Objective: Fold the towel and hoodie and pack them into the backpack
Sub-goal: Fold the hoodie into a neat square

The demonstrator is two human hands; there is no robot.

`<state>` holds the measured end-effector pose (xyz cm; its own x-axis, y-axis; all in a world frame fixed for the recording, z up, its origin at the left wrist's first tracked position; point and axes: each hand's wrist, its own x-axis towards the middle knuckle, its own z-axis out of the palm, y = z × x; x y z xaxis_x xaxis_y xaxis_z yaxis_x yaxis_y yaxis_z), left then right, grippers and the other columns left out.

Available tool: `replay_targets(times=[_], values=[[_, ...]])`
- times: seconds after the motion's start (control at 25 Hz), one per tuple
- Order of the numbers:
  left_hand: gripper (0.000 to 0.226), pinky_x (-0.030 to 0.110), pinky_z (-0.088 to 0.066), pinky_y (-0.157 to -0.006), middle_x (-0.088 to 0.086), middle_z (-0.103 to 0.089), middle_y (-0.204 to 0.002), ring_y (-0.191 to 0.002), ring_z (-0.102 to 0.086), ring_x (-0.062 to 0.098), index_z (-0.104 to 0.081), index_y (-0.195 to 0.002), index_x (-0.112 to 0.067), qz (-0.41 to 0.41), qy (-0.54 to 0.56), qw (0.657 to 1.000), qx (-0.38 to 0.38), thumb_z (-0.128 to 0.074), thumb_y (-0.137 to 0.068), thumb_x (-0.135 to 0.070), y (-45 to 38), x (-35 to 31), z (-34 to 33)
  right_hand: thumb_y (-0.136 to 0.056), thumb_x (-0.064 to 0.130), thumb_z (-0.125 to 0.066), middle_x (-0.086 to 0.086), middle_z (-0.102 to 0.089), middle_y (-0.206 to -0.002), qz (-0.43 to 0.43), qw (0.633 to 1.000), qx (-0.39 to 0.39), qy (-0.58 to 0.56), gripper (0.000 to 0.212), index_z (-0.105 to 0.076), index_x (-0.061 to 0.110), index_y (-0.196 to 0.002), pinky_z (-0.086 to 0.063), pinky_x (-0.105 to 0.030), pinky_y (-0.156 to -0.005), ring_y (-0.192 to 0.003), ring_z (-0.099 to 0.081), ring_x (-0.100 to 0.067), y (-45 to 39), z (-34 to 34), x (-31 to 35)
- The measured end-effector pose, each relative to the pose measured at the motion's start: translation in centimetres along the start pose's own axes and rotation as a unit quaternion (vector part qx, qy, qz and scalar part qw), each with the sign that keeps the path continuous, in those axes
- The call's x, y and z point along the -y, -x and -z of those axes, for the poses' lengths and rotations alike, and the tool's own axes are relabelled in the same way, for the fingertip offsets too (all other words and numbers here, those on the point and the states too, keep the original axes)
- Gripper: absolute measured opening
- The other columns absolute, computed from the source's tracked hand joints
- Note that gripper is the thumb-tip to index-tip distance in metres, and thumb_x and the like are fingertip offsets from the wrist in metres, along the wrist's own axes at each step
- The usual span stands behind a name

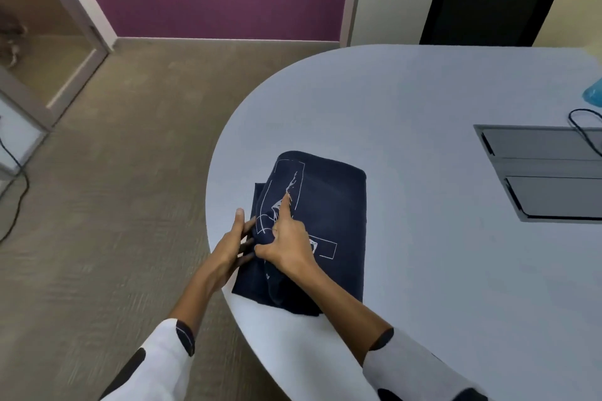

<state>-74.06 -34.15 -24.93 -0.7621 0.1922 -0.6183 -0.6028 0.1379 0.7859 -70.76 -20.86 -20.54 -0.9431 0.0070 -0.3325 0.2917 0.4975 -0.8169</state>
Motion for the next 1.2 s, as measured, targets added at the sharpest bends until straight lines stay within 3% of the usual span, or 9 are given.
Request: replay_targets(times=[0.16, 0.32, 0.44, 0.56, 0.72, 0.92, 1.0, 1.08, 1.2], values=[[0.044, 0.035, -0.052, -0.087, -0.006, -0.071, -0.108, -0.103, -0.063, 0.016, -0.068, -0.113, -0.027, -0.01, -0.044, 0.999, 0.001, -0.048, -0.089, -0.059, 0.2, -0.8, 0.5, -0.079, 0.022, -0.074, -0.012, -0.05, -0.133, 0.005, 0.998, 0.024, 0.053, 0.113, 0.013, 0.011, -0.15, -0.04, -0.035, -0.103, -0.122, -0.05, -0.028, -0.8, -2.6, -0.2], [0.035, 0.037, -0.043, -0.067, 0.006, -0.059, -0.067, -0.072, -0.053, 0.023, -0.061, -0.075, -0.011, -0.046, -0.17, 0.98, -0.088, -0.06, -0.089, -0.043, -0.6, -0.6, 0.8, -0.078, 0.033, -0.075, -0.004, -0.049, -0.123, 0.019, 0.996, 0.075, 0.047, 0.112, 0.007, 0.011, -0.152, -0.038, -0.034, -0.103, -0.122, -0.046, -0.024, -0.5, -3.8, -1.0], [0.03, 0.035, -0.04, -0.071, 0.013, -0.064, -0.085, -0.081, -0.054, 0.029, -0.057, -0.084, -0.009, -0.025, -0.252, 0.955, -0.156, -0.051, -0.095, -0.037, -1.0, -0.6, -0.5, -0.078, 0.034, -0.074, 0.002, -0.045, -0.097, 0.08, 0.996, 0.025, 0.034, 0.079, -0.036, 0.016, -0.145, -0.044, -0.035, -0.093, -0.099, -0.047, -0.017, -0.5, -2.2, -2.2], [0.036, 0.039, -0.038, -0.079, 0.018, -0.061, -0.113, -0.103, -0.055, 0.039, -0.051, -0.11, -0.005, -0.032, -0.374, 0.897, -0.232, -0.034, -0.101, -0.035, 0.0, -0.7, -3.1, -0.081, 0.047, -0.063, 0.003, -0.052, -0.111, 0.205, 0.953, -0.135, 0.177, 0.049, -0.06, 0.025, -0.124, -0.041, -0.04, -0.094, -0.108, -0.043, -0.016, -0.6, -0.1, -5.2], [0.038, 0.041, -0.038, -0.077, 0.013, -0.06, -0.123, -0.101, -0.058, 0.041, -0.037, -0.128, -0.014, -0.118, -0.418, 0.863, -0.257, -0.023, -0.102, -0.038, 1.4, 1.1, -3.7, -0.08, 0.079, -0.034, -0.003, -0.019, -0.159, 0.217, 0.891, -0.142, 0.372, 0.079, -0.034, 0.034, -0.146, -0.006, -0.062, -0.111, -0.146, -0.011, -0.028, -2.0, 1.4, -7.1], [0.064, 0.043, -0.052, -0.079, 0.006, -0.053, -0.135, -0.098, -0.064, 0.032, -0.02, -0.146, -0.029, -0.173, -0.395, 0.888, -0.161, -0.033, -0.091, -0.059, 0.5, 3.1, -1.1, -0.07, 0.092, -0.009, -0.003, 0.008, -0.161, 0.103, 0.898, -0.114, 0.412, 0.102, 0.0, 0.033, -0.152, 0.011, -0.074, -0.103, -0.146, 0.016, -0.029, -4.8, 2.8, -7.4], [0.063, 0.041, -0.054, -0.065, 0.011, -0.051, -0.127, -0.085, -0.064, 0.028, -0.023, -0.146, -0.026, -0.247, -0.506, 0.804, -0.193, -0.027, -0.093, -0.06, 0.2, 3.5, -1.1, -0.071, 0.092, -0.012, -0.003, 0.005, -0.161, 0.103, 0.893, -0.094, 0.428, 0.102, 0.001, 0.031, -0.152, 0.009, -0.075, -0.102, -0.146, 0.013, -0.029, -5.0, 2.7, -7.7], [0.056, 0.039, -0.047, -0.078, 0.011, -0.046, -0.127, -0.096, -0.058, 0.024, -0.034, -0.142, -0.024, -0.31, -0.557, 0.742, -0.207, -0.027, -0.095, -0.053, -0.4, 2.9, -1.2, -0.072, 0.091, -0.015, -0.001, 0.002, -0.161, 0.114, 0.888, -0.085, 0.436, 0.102, 0.001, 0.031, -0.152, 0.008, -0.075, -0.102, -0.147, 0.01, -0.029, -4.9, 2.7, -7.9], [0.043, 0.039, -0.036, -0.096, 0.005, -0.046, -0.123, -0.11, -0.049, 0.021, -0.044, -0.134, -0.02, -0.271, -0.388, 0.856, -0.208, -0.044, -0.097, -0.043, -1.4, -0.3, -2.1, -0.073, 0.091, -0.018, 0.002, 0.0, -0.161, 0.132, 0.889, -0.088, 0.43, 0.101, 0.0, 0.031, -0.152, 0.007, -0.075, -0.103, -0.148, 0.007, -0.026, -4.8, 2.8, -8.1]])
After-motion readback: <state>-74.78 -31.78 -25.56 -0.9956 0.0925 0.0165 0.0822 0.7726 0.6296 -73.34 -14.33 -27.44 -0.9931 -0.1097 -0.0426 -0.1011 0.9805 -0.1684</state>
